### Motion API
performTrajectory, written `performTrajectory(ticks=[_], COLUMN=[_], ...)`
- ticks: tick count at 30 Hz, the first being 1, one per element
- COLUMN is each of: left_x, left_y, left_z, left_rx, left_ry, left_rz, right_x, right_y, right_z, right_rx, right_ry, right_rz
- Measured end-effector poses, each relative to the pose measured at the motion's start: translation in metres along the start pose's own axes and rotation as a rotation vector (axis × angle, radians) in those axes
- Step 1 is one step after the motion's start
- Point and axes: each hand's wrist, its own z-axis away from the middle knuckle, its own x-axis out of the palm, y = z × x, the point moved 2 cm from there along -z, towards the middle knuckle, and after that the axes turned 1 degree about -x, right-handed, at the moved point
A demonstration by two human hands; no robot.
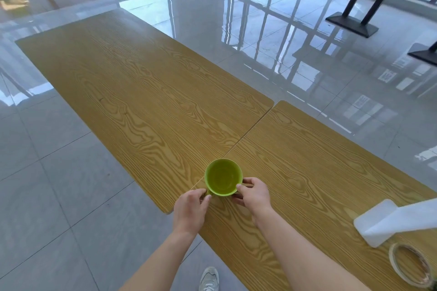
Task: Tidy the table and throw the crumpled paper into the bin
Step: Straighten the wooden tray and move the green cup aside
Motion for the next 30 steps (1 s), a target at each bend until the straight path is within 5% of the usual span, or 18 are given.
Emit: performTrajectory(ticks=[7,15,30], left_x=[-0.009,-0.022,0.007], left_y=[0.005,0.046,0.137], left_z=[0.002,-0.006,0.001], left_rx=[-0.018,0.282,0.545], left_ry=[-0.01,0.012,-0.123], left_rz=[-0.009,-0.262,-0.299], right_x=[-0.007,-0.037,-0.13], right_y=[-0.005,-0.021,-0.045], right_z=[0.008,0.026,0.072], right_rx=[0.012,-0.209,-0.321], right_ry=[-0.04,0.011,0.225], right_rz=[0.078,0.467,0.676])
